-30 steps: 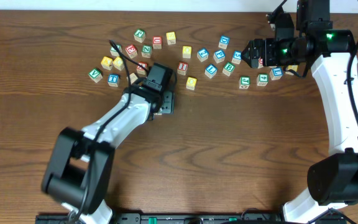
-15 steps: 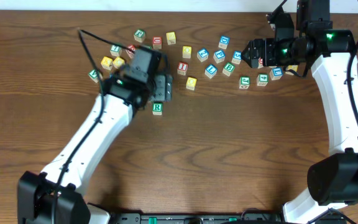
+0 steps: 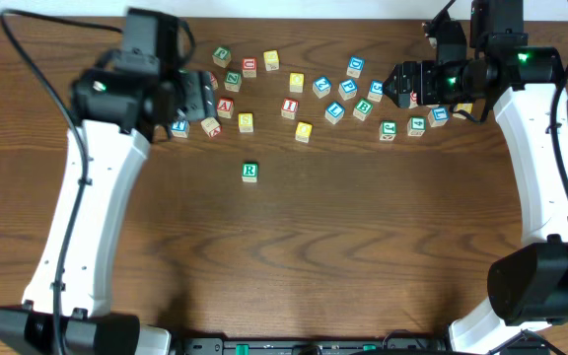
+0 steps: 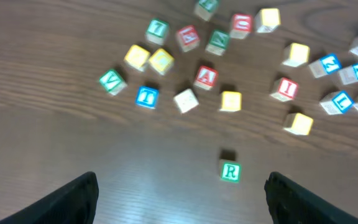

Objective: Spell out ROBOT
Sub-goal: 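Open the left gripper and lift away from the R block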

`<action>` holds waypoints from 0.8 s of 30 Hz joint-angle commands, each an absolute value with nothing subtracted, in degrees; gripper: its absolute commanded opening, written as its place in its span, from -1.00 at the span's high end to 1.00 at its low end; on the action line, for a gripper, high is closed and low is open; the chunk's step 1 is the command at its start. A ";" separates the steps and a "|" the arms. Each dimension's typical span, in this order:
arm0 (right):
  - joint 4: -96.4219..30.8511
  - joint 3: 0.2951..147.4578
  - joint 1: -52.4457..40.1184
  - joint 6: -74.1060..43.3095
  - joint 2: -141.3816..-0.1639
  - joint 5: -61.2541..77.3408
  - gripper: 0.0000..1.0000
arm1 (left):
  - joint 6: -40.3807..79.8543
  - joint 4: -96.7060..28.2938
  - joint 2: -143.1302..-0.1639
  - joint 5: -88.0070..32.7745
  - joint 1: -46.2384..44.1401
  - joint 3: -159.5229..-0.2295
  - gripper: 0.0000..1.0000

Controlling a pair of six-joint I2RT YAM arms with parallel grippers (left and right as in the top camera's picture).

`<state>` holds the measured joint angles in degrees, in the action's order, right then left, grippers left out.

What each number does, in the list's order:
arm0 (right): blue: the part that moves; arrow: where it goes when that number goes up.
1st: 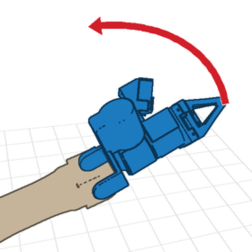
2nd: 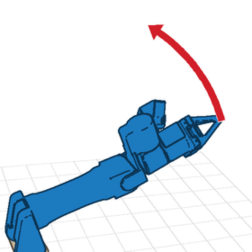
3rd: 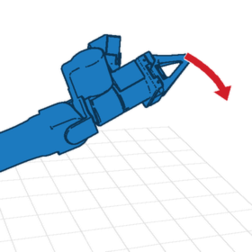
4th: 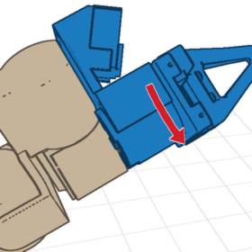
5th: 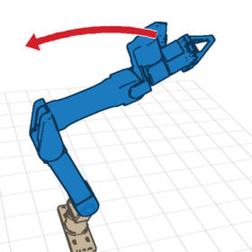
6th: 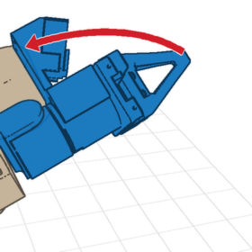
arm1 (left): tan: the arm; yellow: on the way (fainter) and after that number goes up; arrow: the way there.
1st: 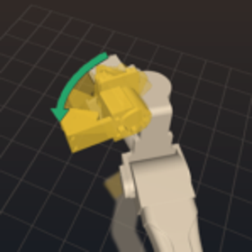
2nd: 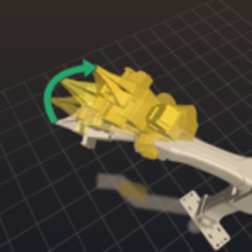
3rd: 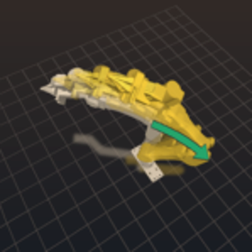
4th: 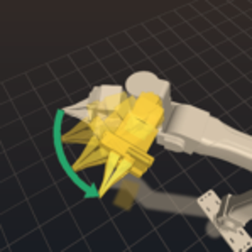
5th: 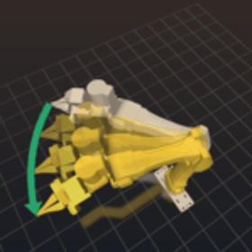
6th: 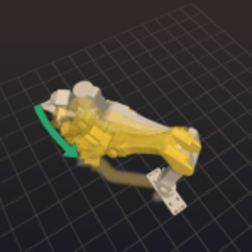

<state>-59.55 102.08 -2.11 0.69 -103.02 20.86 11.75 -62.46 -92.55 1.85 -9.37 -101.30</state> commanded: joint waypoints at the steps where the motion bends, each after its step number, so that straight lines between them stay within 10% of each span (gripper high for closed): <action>1: -59.66 103.35 -1.87 0.93 -103.31 21.34 -0.99 | 8.56 -66.50 -97.56 1.48 -8.43 -108.68 -0.69; 24: -59.66 103.35 -1.87 0.93 -103.31 21.34 -0.99 | 14.33 -58.63 -107.90 1.48 -16.75 -115.18 -0.69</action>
<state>-59.55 102.08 -2.11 0.67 -103.02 20.84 10.85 -59.79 -106.56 1.63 -15.70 -114.69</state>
